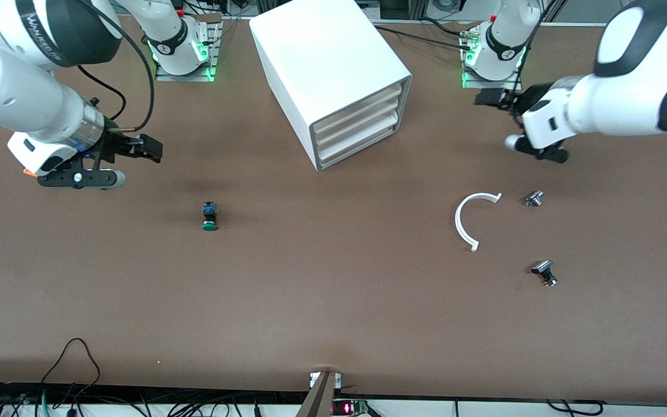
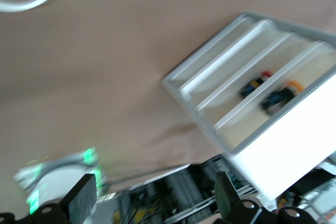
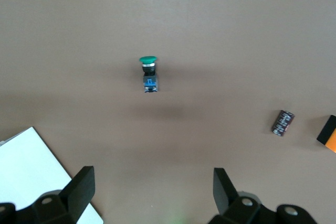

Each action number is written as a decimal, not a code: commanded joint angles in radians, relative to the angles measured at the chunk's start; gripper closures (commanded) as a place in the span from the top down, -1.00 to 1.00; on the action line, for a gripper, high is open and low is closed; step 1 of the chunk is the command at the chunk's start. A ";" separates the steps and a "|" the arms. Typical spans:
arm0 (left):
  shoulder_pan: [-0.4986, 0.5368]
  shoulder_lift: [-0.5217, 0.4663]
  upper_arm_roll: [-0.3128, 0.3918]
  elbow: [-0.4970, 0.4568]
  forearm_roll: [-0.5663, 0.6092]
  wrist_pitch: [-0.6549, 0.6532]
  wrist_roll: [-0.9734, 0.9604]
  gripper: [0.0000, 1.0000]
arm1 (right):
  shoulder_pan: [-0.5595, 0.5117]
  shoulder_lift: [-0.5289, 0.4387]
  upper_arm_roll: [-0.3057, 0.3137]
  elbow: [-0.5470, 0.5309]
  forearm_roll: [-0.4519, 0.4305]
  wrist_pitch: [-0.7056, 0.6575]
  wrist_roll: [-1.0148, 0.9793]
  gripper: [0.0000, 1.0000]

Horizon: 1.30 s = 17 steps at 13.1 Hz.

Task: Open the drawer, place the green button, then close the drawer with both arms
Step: 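Move the right gripper to the green button while the left gripper reaches the drawer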

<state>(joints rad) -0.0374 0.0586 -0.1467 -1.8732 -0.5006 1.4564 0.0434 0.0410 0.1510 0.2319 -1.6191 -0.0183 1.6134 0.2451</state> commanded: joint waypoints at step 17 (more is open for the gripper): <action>-0.029 0.418 -0.151 -0.368 -0.769 0.389 1.118 0.91 | 0.011 0.357 -0.002 -0.323 -0.080 0.691 0.017 0.99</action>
<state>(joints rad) -0.0849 0.4464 -0.2955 -2.2320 -1.2410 1.8439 1.0791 0.0515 0.4931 0.2286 -1.9376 -0.0851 2.2800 0.2462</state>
